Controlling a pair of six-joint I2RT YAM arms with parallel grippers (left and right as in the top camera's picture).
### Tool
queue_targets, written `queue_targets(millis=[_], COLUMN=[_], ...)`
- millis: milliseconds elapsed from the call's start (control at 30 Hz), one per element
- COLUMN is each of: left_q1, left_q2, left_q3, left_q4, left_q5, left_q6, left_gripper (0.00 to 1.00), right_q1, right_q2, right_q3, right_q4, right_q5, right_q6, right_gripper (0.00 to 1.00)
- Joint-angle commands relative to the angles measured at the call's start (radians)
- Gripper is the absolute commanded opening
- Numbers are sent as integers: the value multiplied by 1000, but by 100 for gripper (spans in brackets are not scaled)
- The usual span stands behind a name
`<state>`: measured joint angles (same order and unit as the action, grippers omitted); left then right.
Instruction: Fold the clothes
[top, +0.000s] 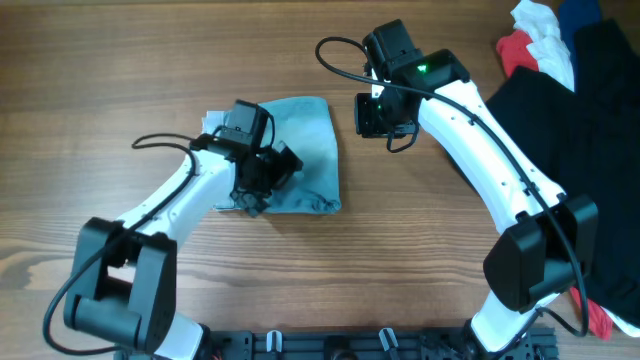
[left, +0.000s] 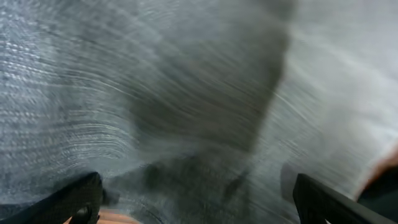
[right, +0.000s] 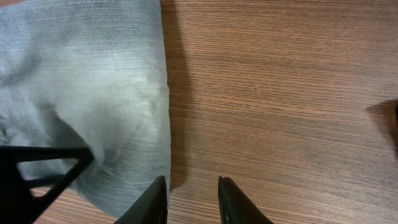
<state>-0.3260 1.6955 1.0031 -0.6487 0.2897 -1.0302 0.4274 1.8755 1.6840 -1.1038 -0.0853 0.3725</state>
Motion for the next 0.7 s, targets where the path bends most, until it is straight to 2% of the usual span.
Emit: queue_targets(millis=[0, 200, 367, 567, 667], left_q1=[-8, 27, 100, 142, 155], left_q2=[21, 6, -7, 14, 28], left_q3=[-28, -28, -28, -29, -29], left_q4=[-22, 13, 5, 117, 177], left_q5=[-1, -4, -90, -178, -278], left_q6=[-60, -19, 18, 204, 241], left_gripper=[99, 100, 100, 100, 100], right_q1=[4, 4, 4, 4, 4], right_q2=[-13, -13, -13, -13, -13], right_q3=[18, 18, 18, 18, 18], right_q4=[-5, -6, -13, -13, -16], right_q5=[10, 10, 10, 2, -9], right_q6=[-15, -19, -30, -29, -29], right_gripper=[27, 27, 27, 27, 27])
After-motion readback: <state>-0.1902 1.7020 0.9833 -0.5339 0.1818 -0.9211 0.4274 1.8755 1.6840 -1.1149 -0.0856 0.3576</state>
